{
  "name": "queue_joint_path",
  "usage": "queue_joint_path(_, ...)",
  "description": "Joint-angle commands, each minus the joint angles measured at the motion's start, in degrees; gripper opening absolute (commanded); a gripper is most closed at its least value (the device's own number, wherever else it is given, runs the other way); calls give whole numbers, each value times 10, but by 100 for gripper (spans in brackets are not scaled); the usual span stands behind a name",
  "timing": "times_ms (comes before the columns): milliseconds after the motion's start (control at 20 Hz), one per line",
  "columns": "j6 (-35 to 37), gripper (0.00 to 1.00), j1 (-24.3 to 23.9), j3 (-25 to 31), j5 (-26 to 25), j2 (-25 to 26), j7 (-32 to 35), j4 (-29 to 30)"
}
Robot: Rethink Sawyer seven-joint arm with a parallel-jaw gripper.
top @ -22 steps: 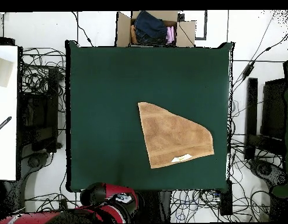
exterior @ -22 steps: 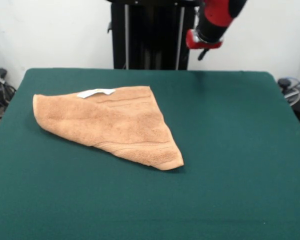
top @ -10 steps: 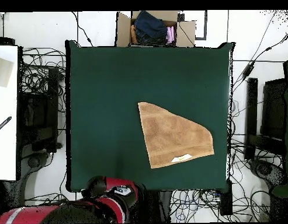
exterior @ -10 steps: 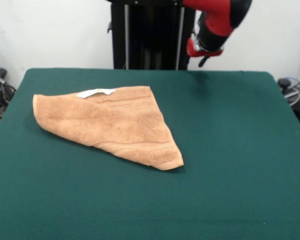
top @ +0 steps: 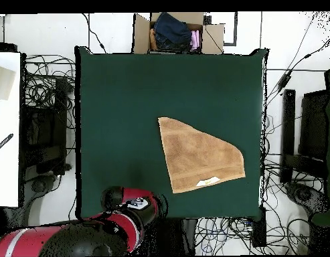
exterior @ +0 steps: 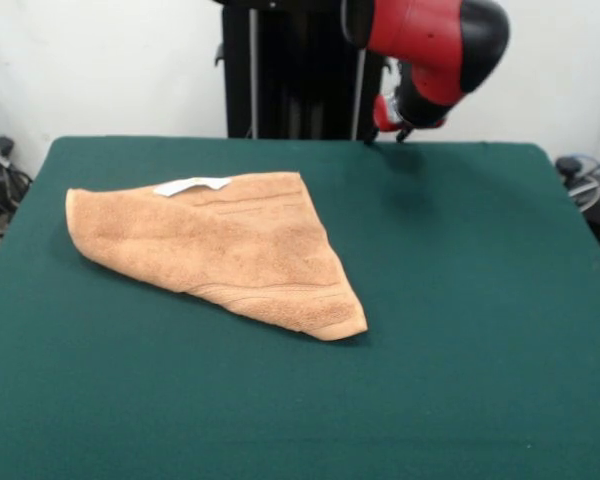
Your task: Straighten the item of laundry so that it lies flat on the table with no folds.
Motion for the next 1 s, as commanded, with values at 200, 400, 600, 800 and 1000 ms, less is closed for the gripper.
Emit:
queue_joint_path(200, 41, 100, 3, 8, 18, 51, 132, -146)
queue_joint_path(400, 46, 100, 5, 6, 16, 46, 138, -143)
queue_joint_path(600, 46, 100, 6, 5, 14, 39, 138, -136)
queue_joint_path(800, 69, 100, 16, -2, 13, 21, 143, -131)
queue_joint_path(1000, 114, 100, 26, -14, 12, -1, 149, -137)
